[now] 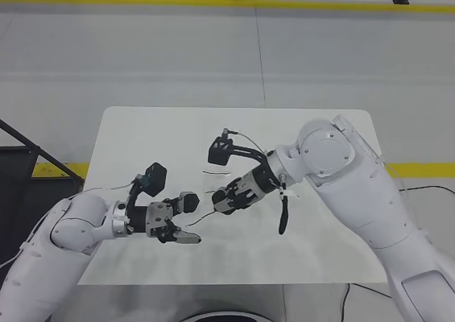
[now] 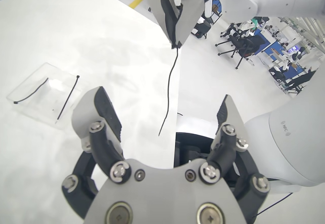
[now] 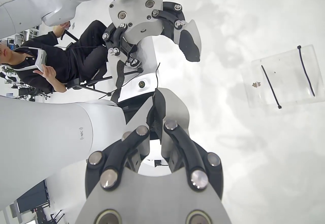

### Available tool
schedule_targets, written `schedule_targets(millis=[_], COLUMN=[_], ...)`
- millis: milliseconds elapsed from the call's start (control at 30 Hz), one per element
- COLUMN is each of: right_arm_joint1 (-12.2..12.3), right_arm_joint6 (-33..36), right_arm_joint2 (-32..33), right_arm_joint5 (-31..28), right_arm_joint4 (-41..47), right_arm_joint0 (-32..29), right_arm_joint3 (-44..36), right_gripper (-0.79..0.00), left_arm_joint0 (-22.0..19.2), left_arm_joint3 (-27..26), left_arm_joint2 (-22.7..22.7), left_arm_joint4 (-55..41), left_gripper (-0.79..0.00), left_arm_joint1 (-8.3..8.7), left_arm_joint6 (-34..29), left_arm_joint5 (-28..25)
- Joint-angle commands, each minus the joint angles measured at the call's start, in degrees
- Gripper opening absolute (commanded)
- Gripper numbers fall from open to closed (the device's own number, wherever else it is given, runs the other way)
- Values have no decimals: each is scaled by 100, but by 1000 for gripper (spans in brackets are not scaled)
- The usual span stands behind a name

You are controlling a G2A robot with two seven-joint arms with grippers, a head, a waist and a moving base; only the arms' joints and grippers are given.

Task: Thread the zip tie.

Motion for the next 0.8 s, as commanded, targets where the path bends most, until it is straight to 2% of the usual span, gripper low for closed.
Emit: schedule_targets(millis=[0,167,200,400,767], right_arm_joint1=[2,-1,-1,0,-12], right_arm_joint6=[-35,-36,-41,-63,-81], right_arm_joint2=[-18,-69,-77,-122,-232], right_arm_joint5=[-1,13,16,26,68], right_arm_joint4=[-6,-5,-3,-17,-27], right_arm_joint0=[-3,44,50,86,168], right_arm_joint3=[8,60,64,69,94], right_gripper=[-785,-785,-785,-785,-785], left_arm_joint0=[7,-8,-24,-98,-162], left_arm_joint3=[5,100,122,187,229], left_arm_joint2=[13,60,65,170,273], left_arm_joint4=[14,-204,-232,-273,-118], left_gripper=[0,-9,-34,-382,-560], left_arm_joint1=[2,24,29,43,58], left_arm_joint6=[94,140,131,137,338], left_arm_joint5=[-39,-172,-179,-203,-300])
